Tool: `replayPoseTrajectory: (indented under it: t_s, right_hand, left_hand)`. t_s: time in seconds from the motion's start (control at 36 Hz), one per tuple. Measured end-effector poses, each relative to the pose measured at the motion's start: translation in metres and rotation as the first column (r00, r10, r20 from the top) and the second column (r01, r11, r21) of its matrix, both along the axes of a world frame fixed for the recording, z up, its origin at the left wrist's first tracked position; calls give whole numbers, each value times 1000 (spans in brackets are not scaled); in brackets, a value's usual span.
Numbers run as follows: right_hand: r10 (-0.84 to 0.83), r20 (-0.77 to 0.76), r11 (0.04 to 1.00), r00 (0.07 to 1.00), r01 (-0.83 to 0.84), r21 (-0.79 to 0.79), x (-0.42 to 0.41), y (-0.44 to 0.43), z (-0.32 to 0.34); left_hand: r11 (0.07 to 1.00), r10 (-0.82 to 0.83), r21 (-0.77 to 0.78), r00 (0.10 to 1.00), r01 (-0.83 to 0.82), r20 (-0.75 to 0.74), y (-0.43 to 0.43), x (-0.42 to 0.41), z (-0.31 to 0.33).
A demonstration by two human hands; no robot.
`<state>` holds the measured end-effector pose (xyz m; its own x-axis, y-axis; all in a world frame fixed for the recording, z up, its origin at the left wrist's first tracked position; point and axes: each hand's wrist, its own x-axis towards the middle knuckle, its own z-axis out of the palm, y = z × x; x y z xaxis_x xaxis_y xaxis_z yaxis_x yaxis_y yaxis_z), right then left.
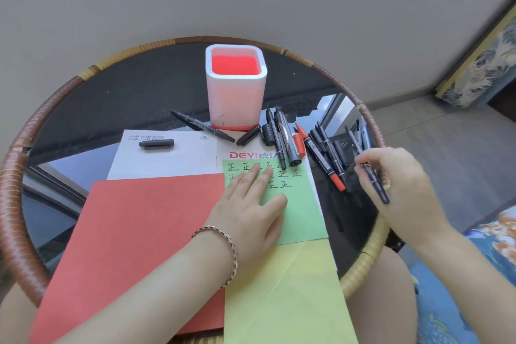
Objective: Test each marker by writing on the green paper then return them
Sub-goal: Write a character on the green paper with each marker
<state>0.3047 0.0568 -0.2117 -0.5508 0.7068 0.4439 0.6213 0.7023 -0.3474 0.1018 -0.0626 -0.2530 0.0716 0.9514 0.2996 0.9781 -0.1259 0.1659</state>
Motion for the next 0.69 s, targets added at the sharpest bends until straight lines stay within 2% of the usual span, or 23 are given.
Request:
replayPoseTrajectory:
  t_s: [0.06, 0.17, 0.25, 0.33, 0.47, 0.56, 0.64, 0.69]
  right_hand:
    - [-42, 147, 995, 988, 29, 92, 4, 14, 2]
    - [-94, 278, 988, 956, 56, 141, 0, 30, -2]
    - [-85, 311, 990, 946, 46, 131, -5, 35, -6]
    - [-89, 267, 992, 959, 62, 107, -9, 35, -5]
    - [-233, 131, 968, 964, 243, -60, -6, 38, 5]
    - [-339, 178, 918, 924, 367, -152, -5, 41, 9]
    - [-352, 228, 857, 908, 411, -310, -10, 43, 12]
    - [-359, 256, 833, 898, 432, -346, -14, 46, 12]
  left_hand:
    - [1000, -9, 18, 1000, 9, 1, -1, -1, -2]
    - [1000, 1, 7, 1000, -1, -12, -2, -2, 0]
    - [999, 15, -30, 999, -16, -43, -3, -2, 5]
    - [998, 14, -63, 999, -17, -49, -3, -2, 8]
    - [996, 17, -83, 999, -20, -30, -3, -1, 8]
    - [996, 14, -83, 1000, -16, -19, -3, -1, 8]
    - [996, 11, -89, 1000, -12, -15, -3, -1, 8]
    - [996, 9, -84, 1000, -10, -12, -3, -2, 8]
